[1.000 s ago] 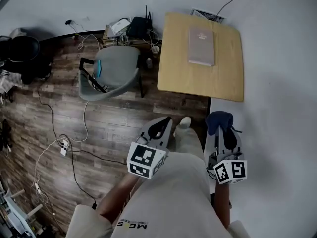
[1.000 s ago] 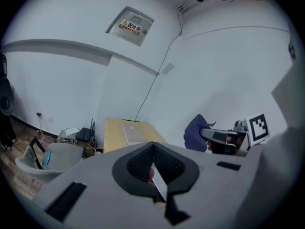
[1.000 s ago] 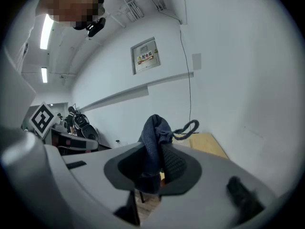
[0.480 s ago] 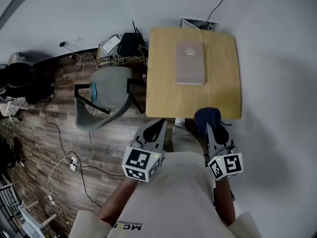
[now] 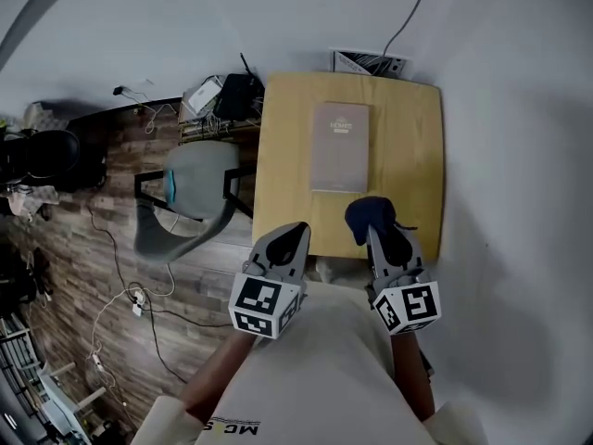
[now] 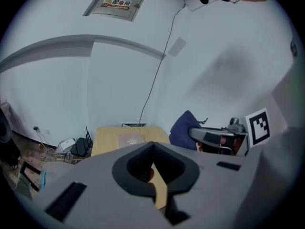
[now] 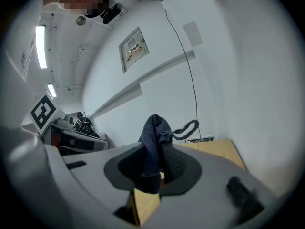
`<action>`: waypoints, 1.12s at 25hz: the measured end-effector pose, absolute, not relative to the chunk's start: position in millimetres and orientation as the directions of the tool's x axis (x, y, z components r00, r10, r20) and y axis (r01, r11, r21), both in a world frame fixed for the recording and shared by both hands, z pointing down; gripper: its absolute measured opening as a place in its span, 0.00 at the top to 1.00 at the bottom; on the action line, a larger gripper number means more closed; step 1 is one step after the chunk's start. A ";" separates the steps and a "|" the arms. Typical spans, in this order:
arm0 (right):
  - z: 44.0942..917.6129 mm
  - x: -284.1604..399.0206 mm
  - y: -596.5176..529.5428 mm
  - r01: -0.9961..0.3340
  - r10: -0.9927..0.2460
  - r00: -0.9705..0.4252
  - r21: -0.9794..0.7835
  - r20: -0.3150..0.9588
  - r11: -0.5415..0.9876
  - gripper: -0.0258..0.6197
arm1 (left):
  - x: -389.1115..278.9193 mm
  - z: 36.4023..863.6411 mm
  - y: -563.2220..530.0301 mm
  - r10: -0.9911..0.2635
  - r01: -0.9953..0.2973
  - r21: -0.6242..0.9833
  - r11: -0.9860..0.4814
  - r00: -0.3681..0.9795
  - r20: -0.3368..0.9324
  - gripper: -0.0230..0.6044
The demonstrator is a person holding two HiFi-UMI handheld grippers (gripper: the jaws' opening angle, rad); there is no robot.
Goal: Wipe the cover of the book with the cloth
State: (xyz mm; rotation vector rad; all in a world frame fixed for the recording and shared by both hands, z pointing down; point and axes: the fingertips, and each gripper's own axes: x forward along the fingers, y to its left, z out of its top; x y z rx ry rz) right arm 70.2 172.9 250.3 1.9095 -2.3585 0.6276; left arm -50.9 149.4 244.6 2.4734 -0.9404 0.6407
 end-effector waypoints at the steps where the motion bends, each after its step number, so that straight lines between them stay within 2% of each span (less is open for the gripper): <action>1: 252.5 75.1 167.8 -0.946 -0.930 -0.239 -0.284 0.281 0.157 0.83 | -45.7 247.9 145.2 -0.501 -0.696 0.212 -0.687 0.663 0.556 0.95; 7: 272.7 89.2 144.1 -0.937 -0.914 -0.239 -0.326 0.328 0.128 0.83 | -24.6 261.3 122.1 -0.489 -0.707 0.214 -0.674 0.644 0.588 0.95; 13: 293.0 92.6 114.5 -0.945 -0.892 -0.258 -0.288 0.372 0.153 0.83 | -17.1 292.3 96.4 -0.476 -0.730 0.235 -0.642 0.619 0.625 0.95; 22: 330.1 98.7 79.6 -0.953 -0.855 -0.268 -0.254 0.443 0.168 0.82 | -18.2 356.0 65.2 -0.458 -0.765 0.264 -0.587 0.582 0.672 0.95; 28: 362.7 87.3 56.6 -0.947 -0.828 -0.286 -0.272 0.483 0.169 0.83 | -17.0 409.9 52.3 -0.401 -0.760 0.279 -0.587 0.572 0.715 0.95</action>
